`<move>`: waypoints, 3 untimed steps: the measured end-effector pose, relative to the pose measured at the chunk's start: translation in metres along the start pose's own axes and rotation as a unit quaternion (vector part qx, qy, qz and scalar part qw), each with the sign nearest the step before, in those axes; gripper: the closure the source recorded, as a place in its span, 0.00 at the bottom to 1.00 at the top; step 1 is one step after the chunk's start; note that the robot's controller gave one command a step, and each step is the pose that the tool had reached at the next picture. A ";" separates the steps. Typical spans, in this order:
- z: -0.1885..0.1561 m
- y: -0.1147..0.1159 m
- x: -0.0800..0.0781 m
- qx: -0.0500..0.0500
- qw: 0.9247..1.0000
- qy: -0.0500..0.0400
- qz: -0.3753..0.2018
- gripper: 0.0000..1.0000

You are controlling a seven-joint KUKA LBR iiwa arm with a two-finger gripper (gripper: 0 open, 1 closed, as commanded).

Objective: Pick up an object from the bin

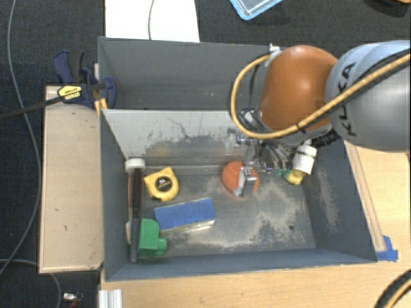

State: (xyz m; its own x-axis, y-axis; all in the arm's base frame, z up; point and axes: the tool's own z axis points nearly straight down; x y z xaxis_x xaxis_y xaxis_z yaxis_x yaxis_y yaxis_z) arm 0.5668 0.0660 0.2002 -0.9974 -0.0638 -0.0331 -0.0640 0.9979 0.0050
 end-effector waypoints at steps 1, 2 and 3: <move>0.055 0.026 -0.010 0.001 0.997 0.000 -0.079 0.00; 0.099 0.027 0.016 0.000 0.998 0.002 -0.059 0.00; 0.075 -0.020 0.015 -0.001 0.997 0.000 -0.083 0.00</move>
Offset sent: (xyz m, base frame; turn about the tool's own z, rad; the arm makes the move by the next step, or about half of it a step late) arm -0.0268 0.0269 -0.1201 -0.0654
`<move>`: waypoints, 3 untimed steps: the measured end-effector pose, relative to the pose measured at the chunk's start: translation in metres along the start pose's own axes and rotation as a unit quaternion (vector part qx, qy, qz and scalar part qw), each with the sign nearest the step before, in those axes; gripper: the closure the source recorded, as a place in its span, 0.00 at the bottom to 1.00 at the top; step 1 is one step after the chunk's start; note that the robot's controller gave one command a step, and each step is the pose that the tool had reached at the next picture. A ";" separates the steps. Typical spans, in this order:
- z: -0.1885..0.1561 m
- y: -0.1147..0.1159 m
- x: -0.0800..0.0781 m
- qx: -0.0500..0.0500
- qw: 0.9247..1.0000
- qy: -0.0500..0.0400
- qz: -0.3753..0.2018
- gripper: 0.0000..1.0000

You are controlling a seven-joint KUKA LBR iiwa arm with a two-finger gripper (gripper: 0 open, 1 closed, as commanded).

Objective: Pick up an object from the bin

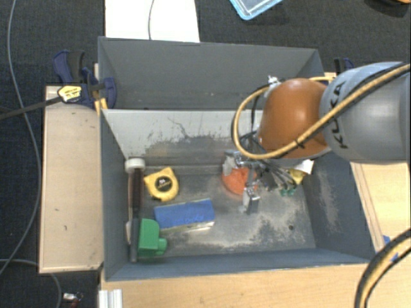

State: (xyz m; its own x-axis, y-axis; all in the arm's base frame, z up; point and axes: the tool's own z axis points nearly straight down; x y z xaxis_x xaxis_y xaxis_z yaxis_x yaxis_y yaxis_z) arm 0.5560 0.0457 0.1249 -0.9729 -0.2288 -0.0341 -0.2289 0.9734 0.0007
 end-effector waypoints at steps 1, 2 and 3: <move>0.001 -0.009 0.004 0.003 1.000 -0.002 0.008 0.00; 0.037 -0.037 -0.010 0.001 1.000 -0.005 -0.025 0.00; 0.046 -0.081 -0.006 0.002 1.000 -0.005 -0.014 0.00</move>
Offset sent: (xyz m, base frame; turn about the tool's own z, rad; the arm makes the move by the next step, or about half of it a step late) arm 0.0301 -0.0650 -0.0549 -0.0726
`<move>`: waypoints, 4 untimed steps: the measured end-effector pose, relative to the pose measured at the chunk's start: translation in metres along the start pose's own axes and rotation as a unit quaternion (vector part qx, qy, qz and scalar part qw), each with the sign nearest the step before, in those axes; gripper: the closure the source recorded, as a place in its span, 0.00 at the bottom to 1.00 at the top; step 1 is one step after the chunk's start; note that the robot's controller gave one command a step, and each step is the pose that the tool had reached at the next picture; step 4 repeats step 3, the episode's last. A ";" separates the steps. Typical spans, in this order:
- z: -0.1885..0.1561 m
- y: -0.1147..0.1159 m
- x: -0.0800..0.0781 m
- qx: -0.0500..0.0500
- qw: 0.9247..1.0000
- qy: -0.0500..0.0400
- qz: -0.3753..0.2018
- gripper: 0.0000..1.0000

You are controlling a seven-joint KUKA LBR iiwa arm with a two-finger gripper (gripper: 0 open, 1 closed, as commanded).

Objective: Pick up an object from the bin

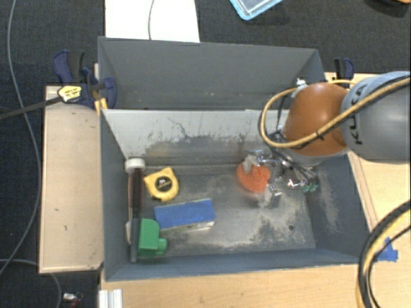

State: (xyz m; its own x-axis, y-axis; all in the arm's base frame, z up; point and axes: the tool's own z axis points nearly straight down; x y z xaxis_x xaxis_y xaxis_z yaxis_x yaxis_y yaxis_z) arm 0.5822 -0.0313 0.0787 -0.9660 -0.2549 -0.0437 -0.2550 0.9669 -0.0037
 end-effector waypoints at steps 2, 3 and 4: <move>0.006 -0.004 -0.011 0.000 1.000 -0.005 -0.018 1.00; 0.006 -0.040 0.012 0.001 0.999 -0.008 -0.036 1.00; 0.006 -0.040 0.012 0.001 0.999 -0.008 -0.036 1.00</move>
Offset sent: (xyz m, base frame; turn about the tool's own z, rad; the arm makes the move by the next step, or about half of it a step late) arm 0.0000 0.0000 0.0000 0.0000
